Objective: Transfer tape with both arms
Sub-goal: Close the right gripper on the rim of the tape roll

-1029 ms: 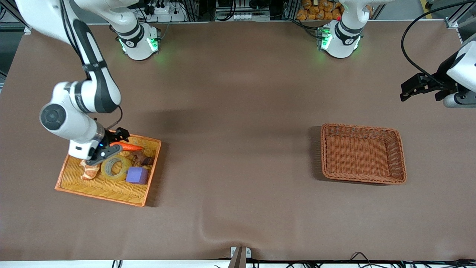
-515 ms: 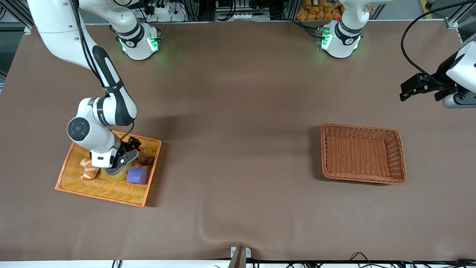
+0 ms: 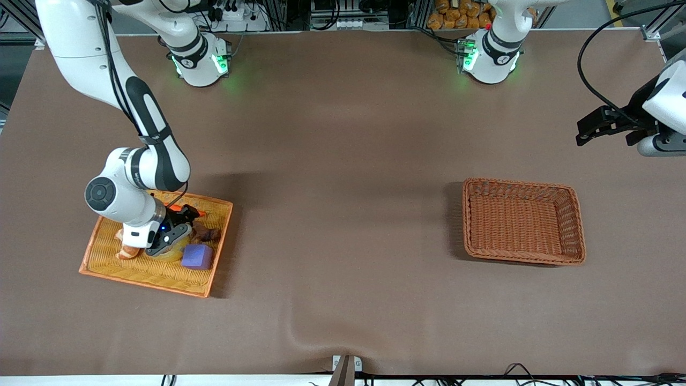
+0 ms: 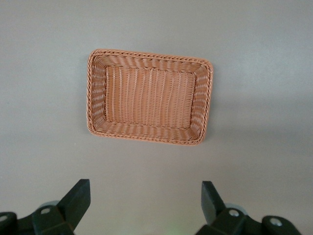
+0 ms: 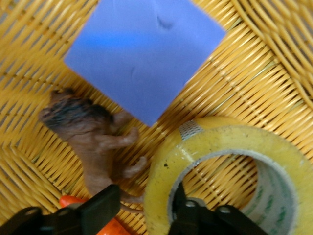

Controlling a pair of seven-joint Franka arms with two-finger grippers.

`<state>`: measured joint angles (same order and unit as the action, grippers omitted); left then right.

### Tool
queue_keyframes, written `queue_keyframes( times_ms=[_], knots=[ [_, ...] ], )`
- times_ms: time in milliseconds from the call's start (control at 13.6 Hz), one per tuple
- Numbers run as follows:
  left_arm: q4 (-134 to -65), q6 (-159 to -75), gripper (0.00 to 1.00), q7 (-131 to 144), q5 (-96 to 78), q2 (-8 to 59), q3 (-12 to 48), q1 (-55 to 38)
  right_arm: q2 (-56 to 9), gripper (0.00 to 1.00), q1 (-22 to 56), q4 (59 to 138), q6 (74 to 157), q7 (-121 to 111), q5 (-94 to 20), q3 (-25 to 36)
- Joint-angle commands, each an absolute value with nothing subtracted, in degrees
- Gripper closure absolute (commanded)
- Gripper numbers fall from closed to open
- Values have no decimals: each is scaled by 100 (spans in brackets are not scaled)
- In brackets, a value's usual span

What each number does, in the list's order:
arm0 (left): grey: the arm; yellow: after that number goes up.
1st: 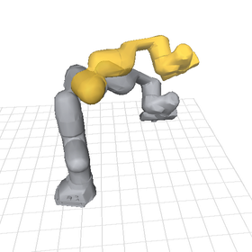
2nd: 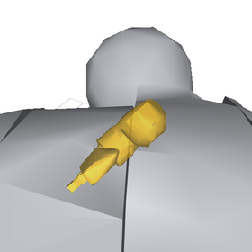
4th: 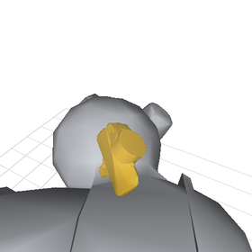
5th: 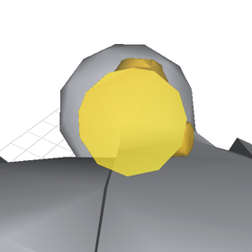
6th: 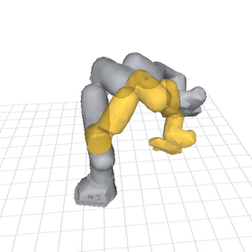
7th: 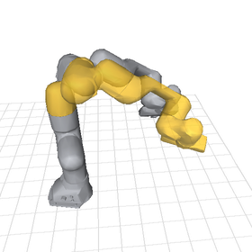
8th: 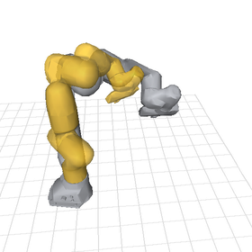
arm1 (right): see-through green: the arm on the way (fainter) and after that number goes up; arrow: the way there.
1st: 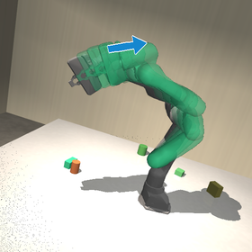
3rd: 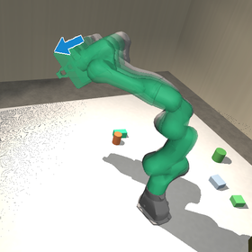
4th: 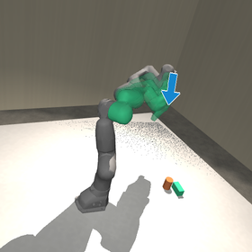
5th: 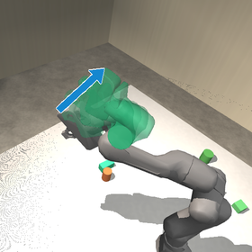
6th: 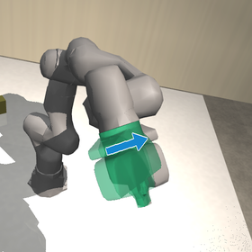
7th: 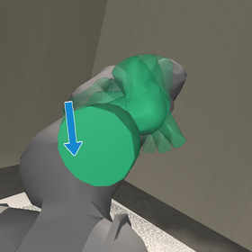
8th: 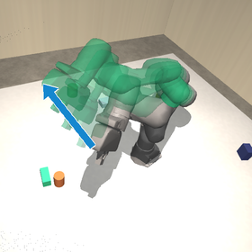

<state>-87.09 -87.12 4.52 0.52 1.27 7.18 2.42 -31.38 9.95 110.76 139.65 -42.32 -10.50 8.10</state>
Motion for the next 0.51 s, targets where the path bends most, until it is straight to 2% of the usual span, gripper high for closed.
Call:
queue_keyframes(
  times_ms=[0,441],
  knots=[
    [-8657,-8622,0,308,-53,123,712,272,-3226,100,949,10504,13099,-4263,-1230,773],
    [-8666,-8622,0,308,-53,132,712,272,-2673,100,957,9099,10541,-3695,-1204,791]
  ],
)
